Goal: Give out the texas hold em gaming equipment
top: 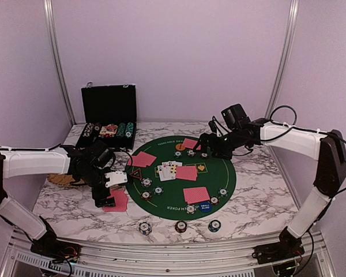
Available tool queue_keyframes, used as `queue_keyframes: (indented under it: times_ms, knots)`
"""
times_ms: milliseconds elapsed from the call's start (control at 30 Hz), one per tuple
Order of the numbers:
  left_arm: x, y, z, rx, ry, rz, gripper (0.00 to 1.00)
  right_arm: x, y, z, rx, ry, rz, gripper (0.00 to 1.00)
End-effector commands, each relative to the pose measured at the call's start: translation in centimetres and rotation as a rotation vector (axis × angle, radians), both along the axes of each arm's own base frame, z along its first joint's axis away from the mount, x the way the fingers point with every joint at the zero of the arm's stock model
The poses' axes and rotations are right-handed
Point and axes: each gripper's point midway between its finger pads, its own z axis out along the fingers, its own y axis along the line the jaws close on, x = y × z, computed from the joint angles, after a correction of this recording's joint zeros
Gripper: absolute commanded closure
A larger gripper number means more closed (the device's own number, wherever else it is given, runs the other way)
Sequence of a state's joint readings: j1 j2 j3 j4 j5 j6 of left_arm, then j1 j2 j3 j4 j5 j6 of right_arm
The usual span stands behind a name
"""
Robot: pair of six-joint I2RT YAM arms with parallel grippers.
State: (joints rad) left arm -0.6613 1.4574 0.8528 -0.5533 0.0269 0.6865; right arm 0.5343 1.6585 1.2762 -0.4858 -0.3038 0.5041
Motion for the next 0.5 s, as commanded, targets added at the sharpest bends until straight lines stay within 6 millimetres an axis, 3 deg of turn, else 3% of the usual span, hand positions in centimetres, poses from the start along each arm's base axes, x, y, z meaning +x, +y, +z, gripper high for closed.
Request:
queue_keyframes:
  times_ms: [0, 200, 267, 467]
  knots:
    - [0.1, -0.9, 2.5, -0.057, -0.005, 0.009, 0.01, 0.3, 0.2, 2.8, 0.017, -0.058, 0.001, 0.01]
    - [1.1, -0.8, 4.3, -0.081, -0.063, 0.046, 0.01, 0.3, -0.5, 3.4, -0.002, -0.087, -0.010, 0.01]
    - [2.3, -0.6, 5.6, -0.101, -0.115, 0.094, 0.01, 0.4, -1.2, 3.6, -0.023, -0.119, -0.029, 0.01]
    - [7.3, 2.8, 9.6, -0.128, -0.325, 0.316, 0.01, 0.8, -4.0, 4.2, 0.002, -0.179, -0.107, 0.01]
